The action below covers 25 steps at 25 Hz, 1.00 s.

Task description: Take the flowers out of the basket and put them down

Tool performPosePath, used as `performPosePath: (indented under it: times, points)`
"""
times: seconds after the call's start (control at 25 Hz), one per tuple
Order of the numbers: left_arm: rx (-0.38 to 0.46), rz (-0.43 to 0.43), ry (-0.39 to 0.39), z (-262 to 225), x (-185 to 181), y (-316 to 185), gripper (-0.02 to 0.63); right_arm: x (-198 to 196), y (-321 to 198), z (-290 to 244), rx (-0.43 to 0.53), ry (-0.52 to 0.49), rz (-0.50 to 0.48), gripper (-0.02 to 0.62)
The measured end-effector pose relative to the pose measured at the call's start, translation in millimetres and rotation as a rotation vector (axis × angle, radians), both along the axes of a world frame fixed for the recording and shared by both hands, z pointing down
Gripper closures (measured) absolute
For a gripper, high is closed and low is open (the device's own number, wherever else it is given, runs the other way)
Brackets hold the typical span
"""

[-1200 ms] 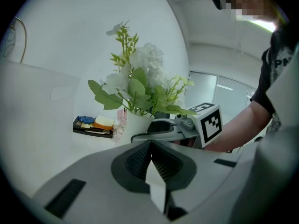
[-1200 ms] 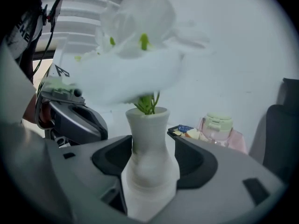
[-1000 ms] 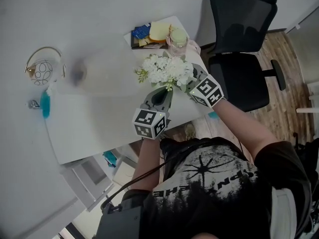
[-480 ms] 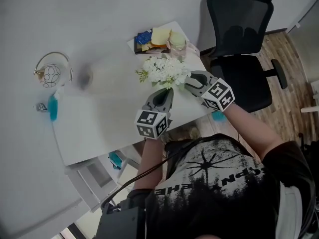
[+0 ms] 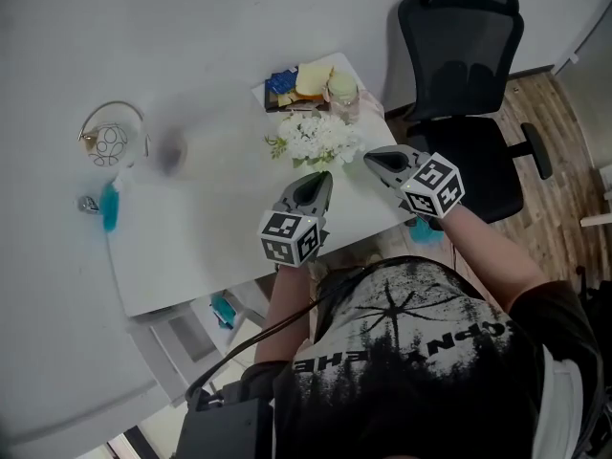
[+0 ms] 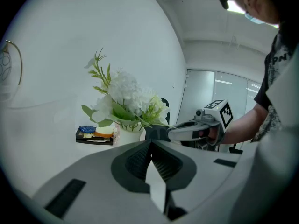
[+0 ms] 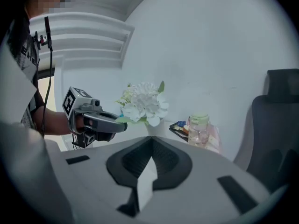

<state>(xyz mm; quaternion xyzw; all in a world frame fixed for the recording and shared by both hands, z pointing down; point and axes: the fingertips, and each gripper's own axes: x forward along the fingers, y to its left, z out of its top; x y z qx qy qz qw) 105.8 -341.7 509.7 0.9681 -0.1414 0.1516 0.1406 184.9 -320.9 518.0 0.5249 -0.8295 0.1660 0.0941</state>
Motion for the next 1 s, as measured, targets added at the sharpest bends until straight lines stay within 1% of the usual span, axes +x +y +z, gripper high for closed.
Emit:
performPosePath:
  times: [0.28, 0.56, 0.8, 1.0]
  points:
    - [0.011, -0.002, -0.007, -3.8, 0.5, 3.5, 0.595, -0.5, 2.3, -10.2, 0.021, 0.03, 0.001, 0.577]
    - [0.012, 0.006, -0.014, -1.8, 3.6, 7.8, 0.595, 1.0, 3.8, -3.5, 0.008, 0.073, -0.001, 0.578]
    - [0.005, 0.008, -0.025, 3.8, 4.3, 9.2, 0.595, -5.1, 2.9, -4.5, 0.014, 0.056, -0.013, 0.578]
    - [-0.001, 0.013, -0.029, 7.4, 7.4, 13.1, 0.595, -3.0, 3.1, 2.0, 0.001, 0.083, 0.004, 0.578]
